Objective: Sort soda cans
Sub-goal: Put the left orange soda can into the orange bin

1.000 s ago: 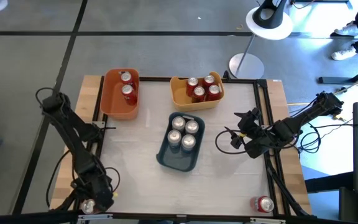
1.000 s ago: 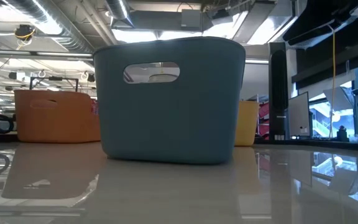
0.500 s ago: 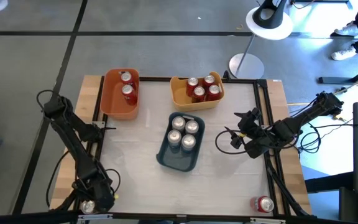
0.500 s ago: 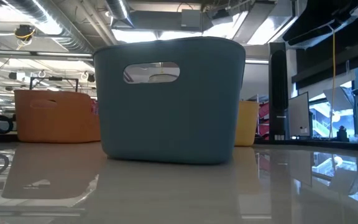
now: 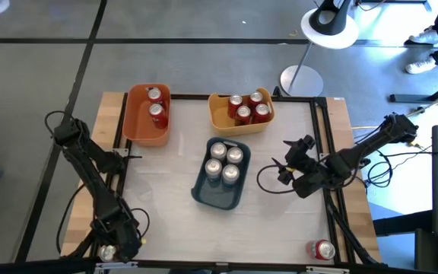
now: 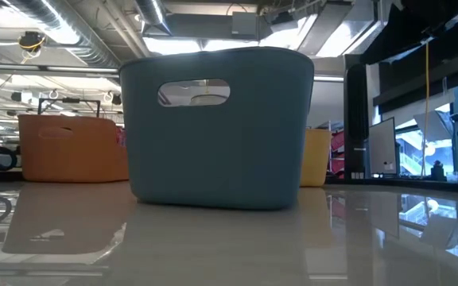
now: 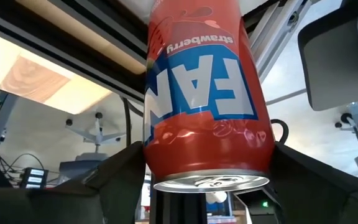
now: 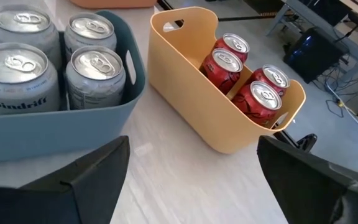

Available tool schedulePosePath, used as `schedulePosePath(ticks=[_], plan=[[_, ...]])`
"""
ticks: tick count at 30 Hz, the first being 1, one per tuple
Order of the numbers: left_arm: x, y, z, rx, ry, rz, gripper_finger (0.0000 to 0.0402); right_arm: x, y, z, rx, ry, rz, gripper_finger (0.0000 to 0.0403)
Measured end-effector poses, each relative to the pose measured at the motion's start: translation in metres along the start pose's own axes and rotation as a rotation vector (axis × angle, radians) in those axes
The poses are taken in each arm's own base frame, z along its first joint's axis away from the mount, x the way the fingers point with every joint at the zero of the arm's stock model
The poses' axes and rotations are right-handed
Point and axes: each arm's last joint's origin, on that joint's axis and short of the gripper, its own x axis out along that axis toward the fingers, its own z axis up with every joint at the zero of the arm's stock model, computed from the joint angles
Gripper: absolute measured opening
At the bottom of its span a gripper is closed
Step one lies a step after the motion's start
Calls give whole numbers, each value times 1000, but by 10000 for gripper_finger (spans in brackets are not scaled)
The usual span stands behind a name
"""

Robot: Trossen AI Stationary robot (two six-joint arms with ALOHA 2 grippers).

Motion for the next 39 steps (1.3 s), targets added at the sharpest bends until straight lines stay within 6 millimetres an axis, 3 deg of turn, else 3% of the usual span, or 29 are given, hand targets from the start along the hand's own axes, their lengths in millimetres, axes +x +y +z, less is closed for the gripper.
schedulePosePath(ticks=[3,12,27,39], plan=[[-4,-1,4,13,1,-4,279,1,1,0,-4,2,-2,353],[-21,1,24,34,-23,21,283,1,1,0,-4,0,-3,353],[-73,20,70,37,-240,22,278,0,1,0,-3,0,-3,353],[-84,25,83,98,-302,51,278,0,1,0,-2,1,-2,353]])
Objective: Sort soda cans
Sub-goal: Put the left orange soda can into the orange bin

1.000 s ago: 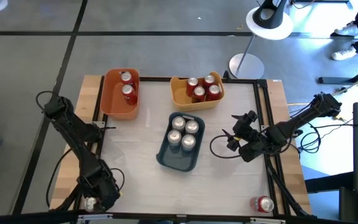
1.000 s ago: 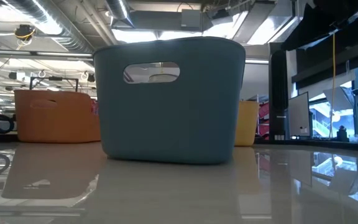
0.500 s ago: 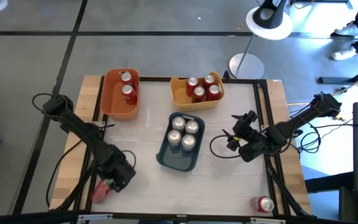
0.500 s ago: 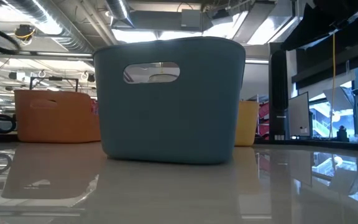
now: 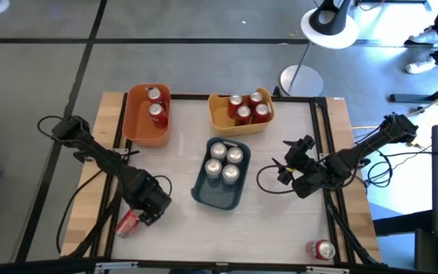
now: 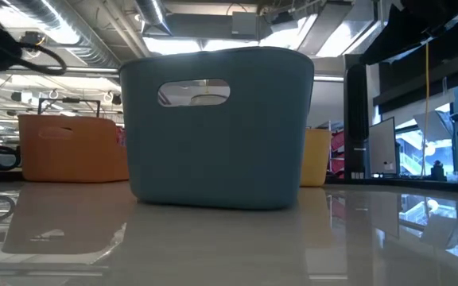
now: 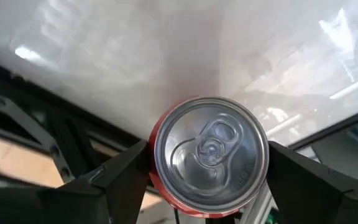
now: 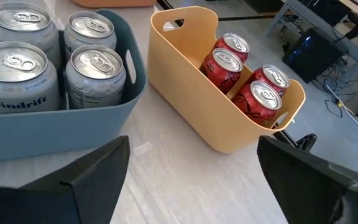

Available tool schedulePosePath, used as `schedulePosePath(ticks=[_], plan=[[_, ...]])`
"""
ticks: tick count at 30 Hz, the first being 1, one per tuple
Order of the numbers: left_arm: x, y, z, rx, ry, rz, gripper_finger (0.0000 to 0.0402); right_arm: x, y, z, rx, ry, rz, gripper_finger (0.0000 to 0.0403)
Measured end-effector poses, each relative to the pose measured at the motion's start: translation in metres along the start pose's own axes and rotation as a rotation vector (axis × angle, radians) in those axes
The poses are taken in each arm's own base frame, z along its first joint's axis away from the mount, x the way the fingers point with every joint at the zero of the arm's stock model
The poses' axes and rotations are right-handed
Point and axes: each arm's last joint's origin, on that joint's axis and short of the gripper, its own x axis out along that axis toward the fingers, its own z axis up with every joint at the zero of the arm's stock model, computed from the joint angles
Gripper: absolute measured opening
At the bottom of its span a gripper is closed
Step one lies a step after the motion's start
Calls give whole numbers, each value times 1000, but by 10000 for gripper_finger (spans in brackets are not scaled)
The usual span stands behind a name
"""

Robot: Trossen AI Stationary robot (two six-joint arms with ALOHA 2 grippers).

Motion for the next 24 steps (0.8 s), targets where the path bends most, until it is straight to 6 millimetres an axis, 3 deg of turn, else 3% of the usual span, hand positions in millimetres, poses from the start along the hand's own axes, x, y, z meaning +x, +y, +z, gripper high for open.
schedulePosePath(ticks=[12,19,24], plan=[[-29,18,12,8,-191,-49,274,0,0,0,3,0,0,353],[-51,35,13,-27,-393,-86,248,0,0,0,3,0,1,353],[-57,41,17,-23,-435,-81,248,0,0,0,6,-2,2,353]])
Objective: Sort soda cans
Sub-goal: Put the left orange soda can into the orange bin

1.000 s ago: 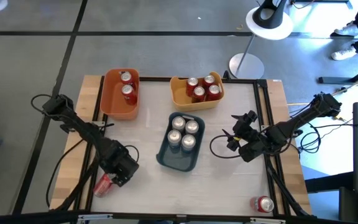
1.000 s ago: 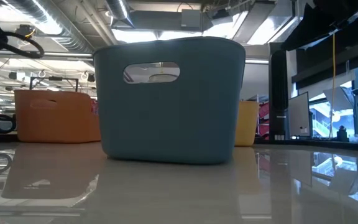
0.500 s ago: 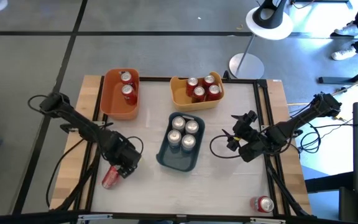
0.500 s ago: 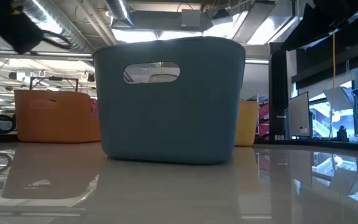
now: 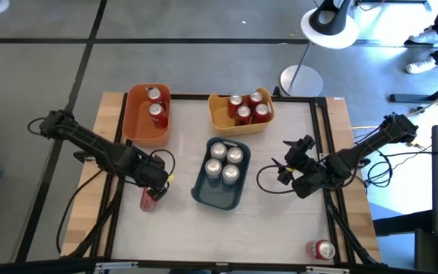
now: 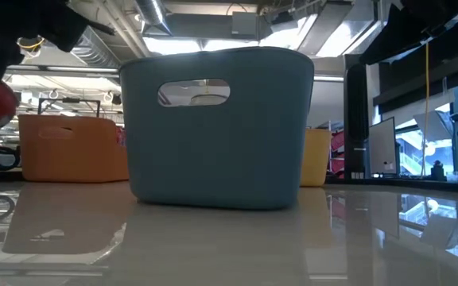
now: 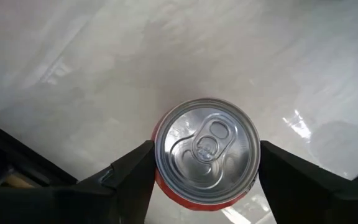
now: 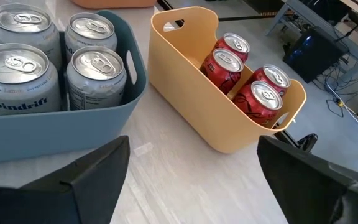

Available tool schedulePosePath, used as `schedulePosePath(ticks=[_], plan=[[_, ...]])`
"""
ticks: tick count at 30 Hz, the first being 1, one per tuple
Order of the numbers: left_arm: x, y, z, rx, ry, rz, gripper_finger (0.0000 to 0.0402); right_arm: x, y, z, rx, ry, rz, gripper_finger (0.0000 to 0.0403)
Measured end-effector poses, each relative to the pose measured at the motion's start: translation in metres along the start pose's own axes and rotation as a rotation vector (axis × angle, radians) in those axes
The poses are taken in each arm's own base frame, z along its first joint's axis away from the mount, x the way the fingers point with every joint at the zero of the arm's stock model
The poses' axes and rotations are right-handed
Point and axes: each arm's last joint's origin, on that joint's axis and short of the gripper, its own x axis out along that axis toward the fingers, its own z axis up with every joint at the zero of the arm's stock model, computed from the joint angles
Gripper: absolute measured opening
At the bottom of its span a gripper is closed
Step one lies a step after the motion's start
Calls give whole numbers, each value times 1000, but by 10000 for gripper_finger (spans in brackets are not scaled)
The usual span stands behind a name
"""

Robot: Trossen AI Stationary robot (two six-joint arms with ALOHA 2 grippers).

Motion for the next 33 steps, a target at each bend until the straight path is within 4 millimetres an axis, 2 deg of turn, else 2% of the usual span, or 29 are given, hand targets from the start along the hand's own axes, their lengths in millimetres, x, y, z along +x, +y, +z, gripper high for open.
schedulePosePath(ticks=[9,22,33], plan=[[-1,2,1,16,-25,15,250,0,0,0,1,0,1,353],[-14,11,7,57,-368,87,251,0,0,0,8,0,1,353],[-10,9,8,77,-360,104,251,0,0,0,8,0,1,353]])
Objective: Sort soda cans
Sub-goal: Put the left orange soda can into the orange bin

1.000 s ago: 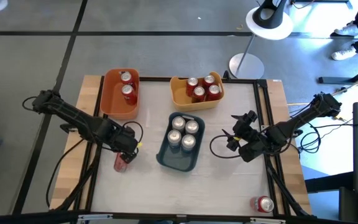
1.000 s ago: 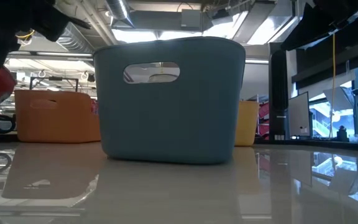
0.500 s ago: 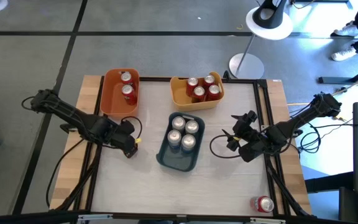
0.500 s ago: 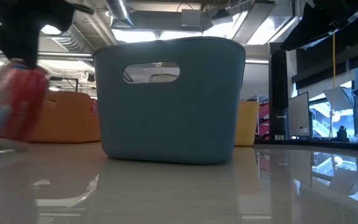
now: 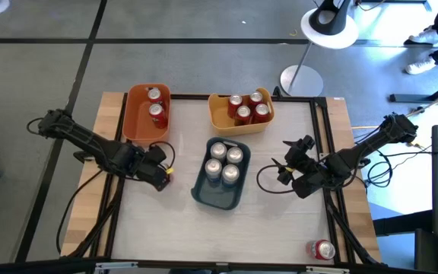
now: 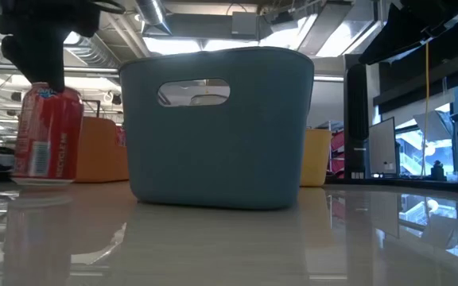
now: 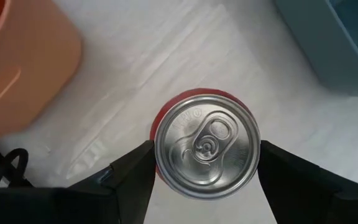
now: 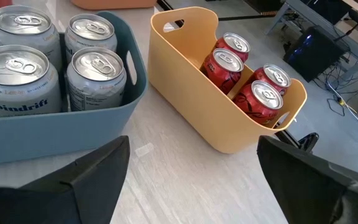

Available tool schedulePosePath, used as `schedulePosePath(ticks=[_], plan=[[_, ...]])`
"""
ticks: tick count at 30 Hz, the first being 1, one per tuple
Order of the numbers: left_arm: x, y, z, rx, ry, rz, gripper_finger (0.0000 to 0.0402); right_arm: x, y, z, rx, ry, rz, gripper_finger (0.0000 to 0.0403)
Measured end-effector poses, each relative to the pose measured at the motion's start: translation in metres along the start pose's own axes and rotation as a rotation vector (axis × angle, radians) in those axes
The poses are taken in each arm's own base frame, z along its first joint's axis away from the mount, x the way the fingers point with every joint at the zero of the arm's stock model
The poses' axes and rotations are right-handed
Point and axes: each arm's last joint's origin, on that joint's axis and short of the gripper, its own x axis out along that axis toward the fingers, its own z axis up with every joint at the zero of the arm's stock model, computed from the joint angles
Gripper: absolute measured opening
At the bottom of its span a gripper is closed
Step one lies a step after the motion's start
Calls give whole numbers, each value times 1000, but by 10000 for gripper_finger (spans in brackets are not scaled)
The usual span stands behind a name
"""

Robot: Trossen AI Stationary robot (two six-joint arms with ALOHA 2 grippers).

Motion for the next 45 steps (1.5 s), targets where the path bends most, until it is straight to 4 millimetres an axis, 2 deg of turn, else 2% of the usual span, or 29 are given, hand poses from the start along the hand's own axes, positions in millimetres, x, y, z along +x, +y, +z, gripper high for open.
schedulePosePath(ticks=[3,12,16,24,28,31,36,41,45], plan=[[0,0,0,-20,0,1,259,0,0,0,0,0,0,353],[3,1,6,-30,-9,7,346,0,0,0,0,0,1,353],[3,1,6,-23,-6,11,361,0,0,0,1,11,12,353],[32,4,-9,-38,41,-7,363,0,1,0,3,17,20,353],[39,4,-12,-50,37,-22,363,0,1,0,3,17,20,353],[40,4,-13,-49,39,-18,353,0,1,0,3,17,20,353],[40,5,-13,-24,39,-18,295,0,1,0,4,16,21,353],[37,6,-12,-5,46,-11,293,0,1,0,5,15,21,353],[20,8,-4,8,51,34,293,0,1,0,5,10,16,353]])
